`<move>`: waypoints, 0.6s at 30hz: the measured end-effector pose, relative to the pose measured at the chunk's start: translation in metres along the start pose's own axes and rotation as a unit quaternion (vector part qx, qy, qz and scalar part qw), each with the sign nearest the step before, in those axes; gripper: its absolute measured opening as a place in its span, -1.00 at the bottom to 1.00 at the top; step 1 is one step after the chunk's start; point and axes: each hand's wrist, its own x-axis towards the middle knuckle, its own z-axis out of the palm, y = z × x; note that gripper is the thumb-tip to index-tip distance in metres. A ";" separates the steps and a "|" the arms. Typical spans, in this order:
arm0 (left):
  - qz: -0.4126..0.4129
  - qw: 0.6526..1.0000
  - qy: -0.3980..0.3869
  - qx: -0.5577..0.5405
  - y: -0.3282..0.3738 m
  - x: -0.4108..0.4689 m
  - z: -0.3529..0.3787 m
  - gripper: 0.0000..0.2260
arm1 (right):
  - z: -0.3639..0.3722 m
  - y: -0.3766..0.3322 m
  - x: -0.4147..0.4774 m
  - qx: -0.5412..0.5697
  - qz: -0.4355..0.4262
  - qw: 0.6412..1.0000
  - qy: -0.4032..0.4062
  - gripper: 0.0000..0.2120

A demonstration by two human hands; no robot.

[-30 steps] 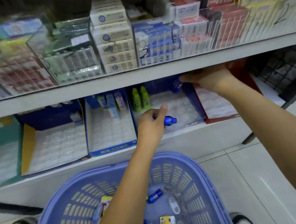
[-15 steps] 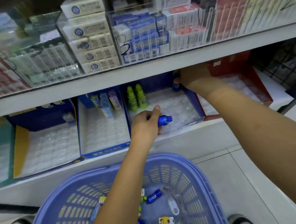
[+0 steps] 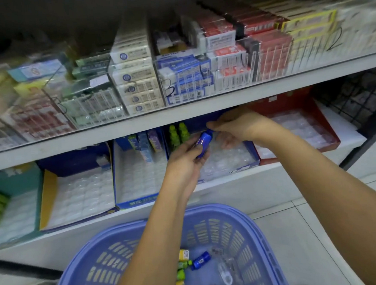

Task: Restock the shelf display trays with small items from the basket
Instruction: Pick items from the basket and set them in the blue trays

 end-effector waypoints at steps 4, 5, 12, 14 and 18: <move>0.107 0.993 -0.013 0.043 -0.008 0.000 0.003 -0.68 | -0.003 -0.004 -0.010 0.141 0.027 0.988 -0.061 -0.76; 0.121 0.991 -0.013 0.052 -0.009 0.000 0.004 -0.67 | -0.004 -0.005 -0.010 0.147 0.023 0.987 -0.057 -0.78; 0.104 0.863 0.034 0.493 -0.014 0.000 -0.002 -0.60 | -0.014 -0.003 0.005 -0.036 -0.048 0.993 0.102 -0.75; 0.109 0.743 -0.022 0.660 -0.017 -0.007 -0.011 -0.52 | -0.016 0.003 0.016 -0.158 -0.065 0.974 0.151 -0.70; 0.086 0.671 -0.101 0.729 -0.021 -0.017 -0.021 -0.50 | -0.016 0.015 0.035 -0.230 -0.080 0.962 0.123 -0.75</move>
